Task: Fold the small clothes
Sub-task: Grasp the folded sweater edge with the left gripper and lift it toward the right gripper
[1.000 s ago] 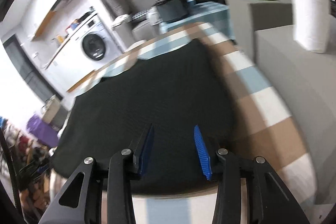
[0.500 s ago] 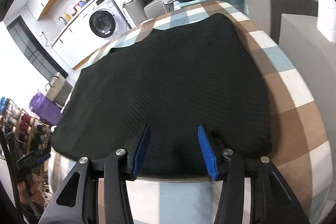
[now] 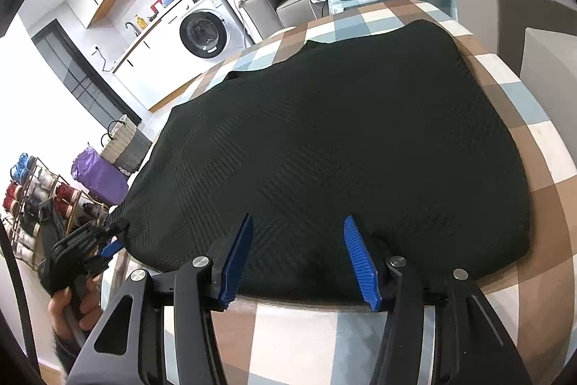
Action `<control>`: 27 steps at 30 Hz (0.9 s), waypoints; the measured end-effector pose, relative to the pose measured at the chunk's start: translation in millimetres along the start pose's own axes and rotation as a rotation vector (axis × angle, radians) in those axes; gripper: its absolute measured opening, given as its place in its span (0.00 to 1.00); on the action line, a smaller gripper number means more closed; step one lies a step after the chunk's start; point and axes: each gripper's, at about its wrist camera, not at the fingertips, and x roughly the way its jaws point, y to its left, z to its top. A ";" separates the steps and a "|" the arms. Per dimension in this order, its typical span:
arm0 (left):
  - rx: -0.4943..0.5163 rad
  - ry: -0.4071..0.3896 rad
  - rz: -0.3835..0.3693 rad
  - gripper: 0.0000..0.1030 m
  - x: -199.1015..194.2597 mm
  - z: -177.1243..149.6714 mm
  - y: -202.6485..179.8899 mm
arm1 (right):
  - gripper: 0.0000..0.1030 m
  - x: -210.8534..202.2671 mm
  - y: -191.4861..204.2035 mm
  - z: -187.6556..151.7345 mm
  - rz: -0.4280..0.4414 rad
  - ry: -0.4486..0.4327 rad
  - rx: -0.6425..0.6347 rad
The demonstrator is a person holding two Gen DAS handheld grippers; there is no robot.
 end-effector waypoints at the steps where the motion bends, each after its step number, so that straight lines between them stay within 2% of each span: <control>1: 0.009 0.004 0.006 0.21 5.0 1.8 -3.7 | 0.53 0.8 1.5 0.1 -0.002 -0.002 -0.005; 3: 0.007 -0.027 0.011 0.19 5.1 3.9 -9.1 | 0.53 2.9 2.4 1.7 -0.002 -0.003 -0.006; 6: 0.079 -0.085 0.031 0.19 -5.6 2.7 -22.7 | 0.53 4.1 3.7 3.1 0.002 -0.004 -0.012; 11: 0.126 -0.077 0.097 0.19 0.8 -0.4 -27.4 | 0.53 10.9 -5.8 1.3 -0.009 0.016 0.014; 14: 0.265 -0.144 0.173 0.19 -7.3 -3.2 -58.3 | 0.53 9.6 -8.5 -0.5 -0.012 0.019 0.027; 17: 0.397 -0.201 0.189 0.18 -14.3 -5.0 -95.4 | 0.53 5.1 -11.0 -1.7 -0.018 0.008 0.032; 20: 0.547 -0.252 0.152 0.18 -18.8 -4.4 -143.0 | 0.53 -2.7 -14.1 -3.2 -0.023 -0.012 0.047; 21: 0.600 -0.266 0.119 0.18 -20.1 -4.9 -161.9 | 0.53 -6.0 -15.2 -3.7 -0.026 -0.020 0.053; 24: 0.763 -0.280 -0.015 0.15 -23.8 -17.8 -217.2 | 0.53 -18.9 -21.8 -2.9 -0.045 -0.055 0.078; 27: 0.917 -0.210 -0.203 0.06 -21.0 -46.4 -266.9 | 0.54 -30.8 -31.5 -1.0 -0.062 -0.085 0.113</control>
